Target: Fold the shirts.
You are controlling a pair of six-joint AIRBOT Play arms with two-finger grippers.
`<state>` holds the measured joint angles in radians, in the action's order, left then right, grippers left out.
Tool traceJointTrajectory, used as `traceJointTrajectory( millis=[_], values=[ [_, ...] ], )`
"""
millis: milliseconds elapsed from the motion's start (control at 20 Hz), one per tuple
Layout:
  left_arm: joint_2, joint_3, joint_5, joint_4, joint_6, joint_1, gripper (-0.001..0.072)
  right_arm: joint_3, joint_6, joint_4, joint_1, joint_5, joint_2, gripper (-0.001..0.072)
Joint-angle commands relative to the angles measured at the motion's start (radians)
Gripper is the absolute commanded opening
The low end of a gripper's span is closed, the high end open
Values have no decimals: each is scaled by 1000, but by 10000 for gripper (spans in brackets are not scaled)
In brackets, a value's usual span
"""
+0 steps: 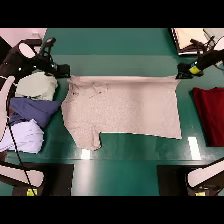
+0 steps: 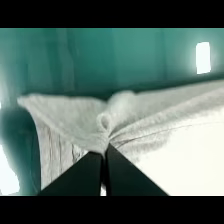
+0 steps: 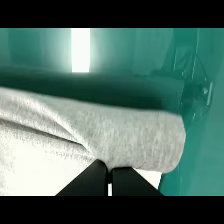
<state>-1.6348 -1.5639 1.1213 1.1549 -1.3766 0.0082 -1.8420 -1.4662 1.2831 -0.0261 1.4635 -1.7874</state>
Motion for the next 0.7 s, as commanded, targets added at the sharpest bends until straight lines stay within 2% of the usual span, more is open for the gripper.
traceJointTrajectory(
  millis=[0,200,250,300,350,400,550,650],
  values=[
    [-5,84,56,20,24,1,24,182,6,-1,-6,-71,67,12],
    [-5,204,19,13,16,1,26,320,5,-9,-6,-106,104,13],
    [-5,215,21,13,7,1,37,336,5,-9,-6,-105,105,41],
    [-5,217,21,13,-10,1,335,342,5,-14,-6,-99,105,227],
    [-3,215,24,12,-37,1,566,341,5,-37,-5,-98,105,375],
    [-2,207,43,13,-68,1,510,341,6,-64,-1,-98,111,379],
    [83,226,119,27,-71,1,502,356,54,-78,13,-20,187,379],
    [208,343,116,45,-75,1,502,442,59,-80,29,-13,300,379]
  ],
)
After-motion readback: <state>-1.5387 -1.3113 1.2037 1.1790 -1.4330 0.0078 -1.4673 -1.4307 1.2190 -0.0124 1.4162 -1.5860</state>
